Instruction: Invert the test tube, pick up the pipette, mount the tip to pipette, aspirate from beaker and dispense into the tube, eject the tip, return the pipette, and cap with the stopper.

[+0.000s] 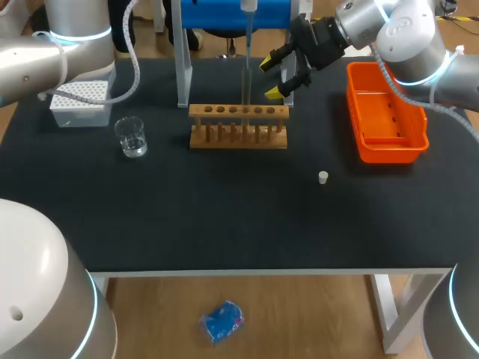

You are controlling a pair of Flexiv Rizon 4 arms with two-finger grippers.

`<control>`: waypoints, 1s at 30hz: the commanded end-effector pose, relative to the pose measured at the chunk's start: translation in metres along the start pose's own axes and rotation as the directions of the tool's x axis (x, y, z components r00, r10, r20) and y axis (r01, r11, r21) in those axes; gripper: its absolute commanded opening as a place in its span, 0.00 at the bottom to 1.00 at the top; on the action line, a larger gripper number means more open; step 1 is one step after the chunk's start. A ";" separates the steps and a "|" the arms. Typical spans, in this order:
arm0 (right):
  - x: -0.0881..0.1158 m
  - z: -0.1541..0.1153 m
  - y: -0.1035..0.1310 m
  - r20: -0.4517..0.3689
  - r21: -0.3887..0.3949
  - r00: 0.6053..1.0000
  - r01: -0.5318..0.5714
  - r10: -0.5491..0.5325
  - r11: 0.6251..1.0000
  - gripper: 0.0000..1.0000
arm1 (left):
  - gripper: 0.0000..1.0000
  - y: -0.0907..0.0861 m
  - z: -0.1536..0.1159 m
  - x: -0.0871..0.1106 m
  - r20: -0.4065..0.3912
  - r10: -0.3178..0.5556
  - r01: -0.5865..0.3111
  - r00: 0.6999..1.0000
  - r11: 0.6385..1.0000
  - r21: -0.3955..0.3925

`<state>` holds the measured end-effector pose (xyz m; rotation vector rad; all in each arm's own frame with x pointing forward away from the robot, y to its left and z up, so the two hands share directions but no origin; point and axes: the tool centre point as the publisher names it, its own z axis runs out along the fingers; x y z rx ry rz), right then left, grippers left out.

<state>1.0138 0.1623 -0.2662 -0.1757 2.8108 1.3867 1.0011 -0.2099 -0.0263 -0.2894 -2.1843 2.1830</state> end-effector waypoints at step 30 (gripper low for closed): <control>0.000 -0.001 0.000 -0.001 0.003 1.000 0.000 0.000 1.000 1.00 | 0.00 0.019 0.004 -0.007 -0.033 -0.061 0.063 0.998 0.995 0.078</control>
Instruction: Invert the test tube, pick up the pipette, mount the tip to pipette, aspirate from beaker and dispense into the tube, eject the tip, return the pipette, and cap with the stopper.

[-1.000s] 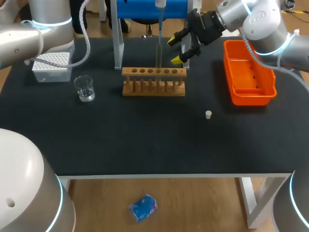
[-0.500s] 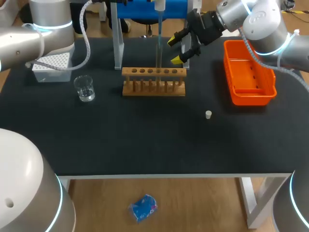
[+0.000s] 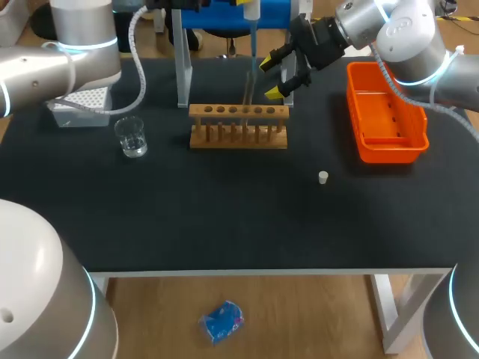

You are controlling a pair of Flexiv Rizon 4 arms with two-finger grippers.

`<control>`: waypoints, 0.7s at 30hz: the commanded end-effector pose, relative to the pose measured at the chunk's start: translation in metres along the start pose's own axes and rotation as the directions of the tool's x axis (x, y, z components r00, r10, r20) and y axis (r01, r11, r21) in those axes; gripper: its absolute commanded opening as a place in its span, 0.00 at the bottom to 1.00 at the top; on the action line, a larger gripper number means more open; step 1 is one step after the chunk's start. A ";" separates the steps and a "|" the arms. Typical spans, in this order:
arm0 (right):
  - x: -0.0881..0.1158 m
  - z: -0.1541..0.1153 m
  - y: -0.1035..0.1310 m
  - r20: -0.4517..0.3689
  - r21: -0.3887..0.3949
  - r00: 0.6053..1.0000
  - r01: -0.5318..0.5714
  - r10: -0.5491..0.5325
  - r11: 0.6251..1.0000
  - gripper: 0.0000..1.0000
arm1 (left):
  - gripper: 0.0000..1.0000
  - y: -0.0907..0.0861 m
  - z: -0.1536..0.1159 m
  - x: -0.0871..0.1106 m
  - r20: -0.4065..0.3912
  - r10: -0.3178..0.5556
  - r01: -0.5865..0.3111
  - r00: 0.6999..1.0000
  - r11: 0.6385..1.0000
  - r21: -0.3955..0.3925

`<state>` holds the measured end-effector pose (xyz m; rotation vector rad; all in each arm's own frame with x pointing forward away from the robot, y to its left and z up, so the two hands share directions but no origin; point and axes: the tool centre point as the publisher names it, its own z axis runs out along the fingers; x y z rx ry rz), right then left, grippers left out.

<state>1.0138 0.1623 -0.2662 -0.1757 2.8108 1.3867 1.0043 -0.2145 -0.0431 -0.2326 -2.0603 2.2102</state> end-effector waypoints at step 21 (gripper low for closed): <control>0.000 -0.001 0.000 -0.001 0.003 1.000 0.000 0.000 1.000 1.00 | 0.00 -0.002 -0.015 -0.014 0.038 0.067 -0.066 0.997 0.997 -0.035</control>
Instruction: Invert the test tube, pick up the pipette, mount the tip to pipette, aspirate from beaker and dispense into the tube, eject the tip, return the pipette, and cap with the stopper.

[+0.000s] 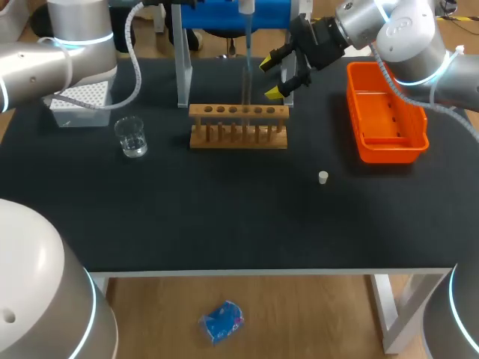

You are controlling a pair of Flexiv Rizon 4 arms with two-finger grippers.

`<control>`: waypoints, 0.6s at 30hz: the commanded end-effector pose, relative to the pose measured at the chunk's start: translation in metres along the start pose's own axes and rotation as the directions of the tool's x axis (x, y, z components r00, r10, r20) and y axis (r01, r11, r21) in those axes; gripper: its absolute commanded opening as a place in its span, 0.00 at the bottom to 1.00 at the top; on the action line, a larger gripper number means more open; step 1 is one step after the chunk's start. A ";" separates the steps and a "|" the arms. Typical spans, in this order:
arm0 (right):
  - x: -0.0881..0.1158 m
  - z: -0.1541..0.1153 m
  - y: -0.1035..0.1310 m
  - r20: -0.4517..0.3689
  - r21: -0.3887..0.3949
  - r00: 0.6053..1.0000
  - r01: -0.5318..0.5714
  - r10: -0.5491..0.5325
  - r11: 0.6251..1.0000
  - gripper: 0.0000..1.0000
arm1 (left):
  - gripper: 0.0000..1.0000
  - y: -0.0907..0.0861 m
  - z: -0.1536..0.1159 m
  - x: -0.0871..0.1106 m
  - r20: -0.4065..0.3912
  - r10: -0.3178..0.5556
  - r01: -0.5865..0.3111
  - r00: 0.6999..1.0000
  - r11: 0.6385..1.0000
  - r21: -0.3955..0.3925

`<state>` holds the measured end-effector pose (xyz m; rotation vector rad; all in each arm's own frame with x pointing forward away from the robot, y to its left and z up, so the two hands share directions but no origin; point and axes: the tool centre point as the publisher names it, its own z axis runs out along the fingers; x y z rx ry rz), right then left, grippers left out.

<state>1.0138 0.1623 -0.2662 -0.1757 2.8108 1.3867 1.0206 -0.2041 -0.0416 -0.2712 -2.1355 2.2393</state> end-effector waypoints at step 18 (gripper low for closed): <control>0.000 -0.001 0.000 -0.001 0.003 1.000 0.000 0.000 1.000 1.00 | 0.00 0.003 -0.007 0.008 0.037 -0.021 0.022 0.999 0.999 -0.029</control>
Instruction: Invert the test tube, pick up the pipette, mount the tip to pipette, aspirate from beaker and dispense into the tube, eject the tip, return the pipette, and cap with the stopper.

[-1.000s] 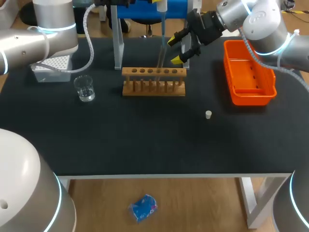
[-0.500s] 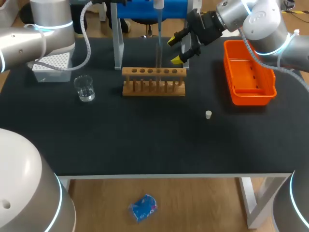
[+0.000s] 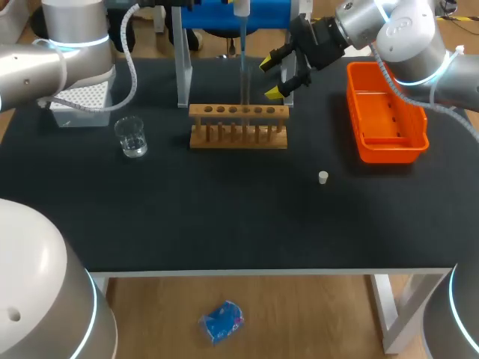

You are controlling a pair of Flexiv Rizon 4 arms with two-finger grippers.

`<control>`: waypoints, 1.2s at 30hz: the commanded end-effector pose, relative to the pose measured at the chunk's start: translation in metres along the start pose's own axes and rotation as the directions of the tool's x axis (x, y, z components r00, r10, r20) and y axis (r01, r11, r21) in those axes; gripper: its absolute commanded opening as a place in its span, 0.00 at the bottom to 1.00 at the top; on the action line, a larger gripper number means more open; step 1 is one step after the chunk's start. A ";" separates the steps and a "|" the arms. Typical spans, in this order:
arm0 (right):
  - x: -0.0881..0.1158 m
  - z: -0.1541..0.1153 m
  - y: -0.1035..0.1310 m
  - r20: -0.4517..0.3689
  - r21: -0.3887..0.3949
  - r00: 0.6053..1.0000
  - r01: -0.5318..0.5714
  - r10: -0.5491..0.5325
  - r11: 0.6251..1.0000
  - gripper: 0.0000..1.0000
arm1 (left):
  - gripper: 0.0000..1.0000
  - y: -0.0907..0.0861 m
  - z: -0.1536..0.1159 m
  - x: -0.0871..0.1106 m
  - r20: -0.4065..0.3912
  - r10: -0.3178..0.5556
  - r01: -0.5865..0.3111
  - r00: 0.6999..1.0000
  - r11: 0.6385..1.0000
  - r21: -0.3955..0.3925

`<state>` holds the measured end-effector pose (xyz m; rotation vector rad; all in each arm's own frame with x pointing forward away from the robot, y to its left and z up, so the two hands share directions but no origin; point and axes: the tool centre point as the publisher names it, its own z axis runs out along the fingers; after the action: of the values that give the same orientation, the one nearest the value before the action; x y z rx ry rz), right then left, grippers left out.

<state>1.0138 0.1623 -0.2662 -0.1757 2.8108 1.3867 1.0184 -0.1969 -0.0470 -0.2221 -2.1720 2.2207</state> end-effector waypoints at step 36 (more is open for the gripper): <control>0.000 -0.001 0.000 -0.001 0.003 1.000 0.000 0.000 1.000 1.00 | 0.00 0.017 0.010 0.004 -0.021 -0.038 0.038 0.999 0.999 0.002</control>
<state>1.0138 0.1623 -0.2662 -0.1757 2.8108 1.3867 1.0116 -0.2064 -0.0623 -0.1948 -2.1533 2.1896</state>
